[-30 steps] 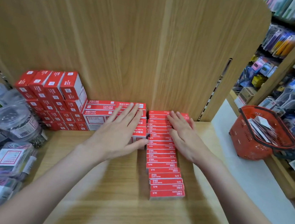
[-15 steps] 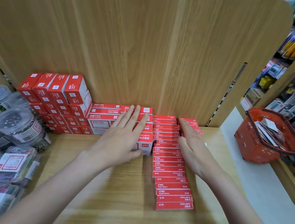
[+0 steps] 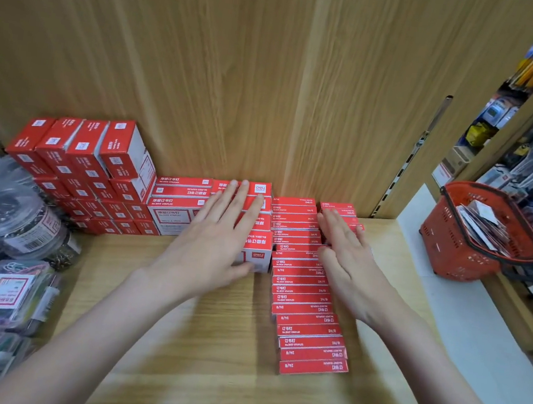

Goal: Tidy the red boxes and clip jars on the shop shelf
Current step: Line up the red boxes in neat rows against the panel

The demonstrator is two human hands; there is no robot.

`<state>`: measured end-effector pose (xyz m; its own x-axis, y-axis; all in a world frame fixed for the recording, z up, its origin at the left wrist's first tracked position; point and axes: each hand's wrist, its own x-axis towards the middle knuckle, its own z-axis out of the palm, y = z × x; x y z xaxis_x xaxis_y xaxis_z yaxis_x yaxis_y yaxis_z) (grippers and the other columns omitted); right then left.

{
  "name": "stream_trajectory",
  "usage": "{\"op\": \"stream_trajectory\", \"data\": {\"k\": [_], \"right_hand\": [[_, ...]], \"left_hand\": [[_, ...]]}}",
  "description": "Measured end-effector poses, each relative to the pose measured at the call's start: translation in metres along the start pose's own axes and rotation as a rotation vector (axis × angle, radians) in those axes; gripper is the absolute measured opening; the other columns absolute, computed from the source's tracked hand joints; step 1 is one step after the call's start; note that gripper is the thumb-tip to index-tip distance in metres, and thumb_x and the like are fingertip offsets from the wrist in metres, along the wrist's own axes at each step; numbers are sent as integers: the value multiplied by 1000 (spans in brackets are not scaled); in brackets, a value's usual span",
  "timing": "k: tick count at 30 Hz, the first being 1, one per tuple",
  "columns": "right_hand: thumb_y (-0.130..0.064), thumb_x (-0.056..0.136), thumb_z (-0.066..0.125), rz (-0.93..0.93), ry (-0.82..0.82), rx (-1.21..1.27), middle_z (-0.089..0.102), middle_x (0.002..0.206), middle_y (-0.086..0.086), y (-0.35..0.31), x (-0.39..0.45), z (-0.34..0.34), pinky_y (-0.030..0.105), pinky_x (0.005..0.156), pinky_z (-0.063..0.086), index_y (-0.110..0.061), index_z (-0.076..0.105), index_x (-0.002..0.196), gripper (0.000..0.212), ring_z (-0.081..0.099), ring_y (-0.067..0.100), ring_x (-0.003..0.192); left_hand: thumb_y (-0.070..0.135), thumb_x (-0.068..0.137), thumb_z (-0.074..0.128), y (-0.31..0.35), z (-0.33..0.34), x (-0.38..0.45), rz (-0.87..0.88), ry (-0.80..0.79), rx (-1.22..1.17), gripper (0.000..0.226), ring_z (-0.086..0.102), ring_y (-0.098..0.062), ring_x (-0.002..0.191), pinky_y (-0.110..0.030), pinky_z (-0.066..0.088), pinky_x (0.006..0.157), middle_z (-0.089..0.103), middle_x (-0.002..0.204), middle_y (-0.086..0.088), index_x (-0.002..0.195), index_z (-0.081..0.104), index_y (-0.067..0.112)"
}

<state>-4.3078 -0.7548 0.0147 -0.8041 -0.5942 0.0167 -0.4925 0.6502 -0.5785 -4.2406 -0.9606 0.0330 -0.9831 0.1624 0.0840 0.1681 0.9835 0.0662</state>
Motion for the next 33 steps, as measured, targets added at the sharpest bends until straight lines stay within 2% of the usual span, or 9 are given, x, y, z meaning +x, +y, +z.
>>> {"op": "stream_trajectory", "data": {"k": [4,10,14,17,19,22,26,29,33], "right_hand": [[-42,80,12,-3,46,81,13,155,1,-2,11,-4,29,117,-5,-12,8,147,74,-1,1,140],[-37,79,11,-28,-64,-86,10,156,4,-18,29,5,23,111,-11,-8,6,147,73,2,3,141],[-44,74,9,-3,7,30,12,155,2,-20,25,0,23,112,-8,-10,9,147,80,3,6,141],[-35,80,15,58,44,168,20,152,-8,-15,4,-13,27,114,-1,-20,12,146,67,0,9,140],[-34,83,17,23,17,189,23,141,-26,-15,-15,-18,18,110,2,-32,11,144,61,2,1,137],[-33,83,21,20,-13,211,26,123,-41,-22,-37,-16,1,96,16,-56,6,129,53,24,-9,127],[-35,81,16,52,-60,128,15,150,-18,-35,-46,1,19,109,11,-34,-3,145,66,6,3,138],[-34,81,16,46,-71,137,8,153,-15,-39,-44,4,9,104,1,-29,-8,146,69,-3,-15,125],[-37,84,20,66,5,223,14,154,-10,-30,-28,-5,35,115,16,-28,-2,147,68,11,8,141]], "left_hand": [[47,90,46,0,-2,1,-14,-50,20,89,-33,-18,128,-28,-21,106,-28,147,-11,128,-30,18],[49,91,44,1,-5,2,-38,-90,45,92,-32,-18,130,-28,-19,106,-26,150,-13,133,-29,15],[50,90,44,1,-6,2,-50,-78,73,91,-24,-22,138,-28,-18,106,-24,151,-11,141,-23,15],[50,91,44,1,-6,2,-66,-91,84,90,-24,-25,138,-30,-18,107,-25,151,-11,142,-21,15],[50,91,44,3,-6,2,-84,-105,83,90,-26,-31,137,-32,-18,106,-26,151,-10,142,-22,16],[50,91,44,4,-7,3,-102,-123,83,90,-26,-32,137,-34,-16,109,-27,151,-9,142,-22,18],[50,90,45,3,-6,3,-100,-116,76,90,-23,-31,138,-36,-14,111,-25,151,-8,143,-20,19],[49,90,46,2,-6,1,-90,-106,58,89,-23,-30,138,-35,-14,110,-25,152,-8,144,-19,20],[49,91,46,2,-6,1,-86,-100,35,88,-24,-29,138,-35,-14,111,-24,152,-7,144,-18,20]]}}
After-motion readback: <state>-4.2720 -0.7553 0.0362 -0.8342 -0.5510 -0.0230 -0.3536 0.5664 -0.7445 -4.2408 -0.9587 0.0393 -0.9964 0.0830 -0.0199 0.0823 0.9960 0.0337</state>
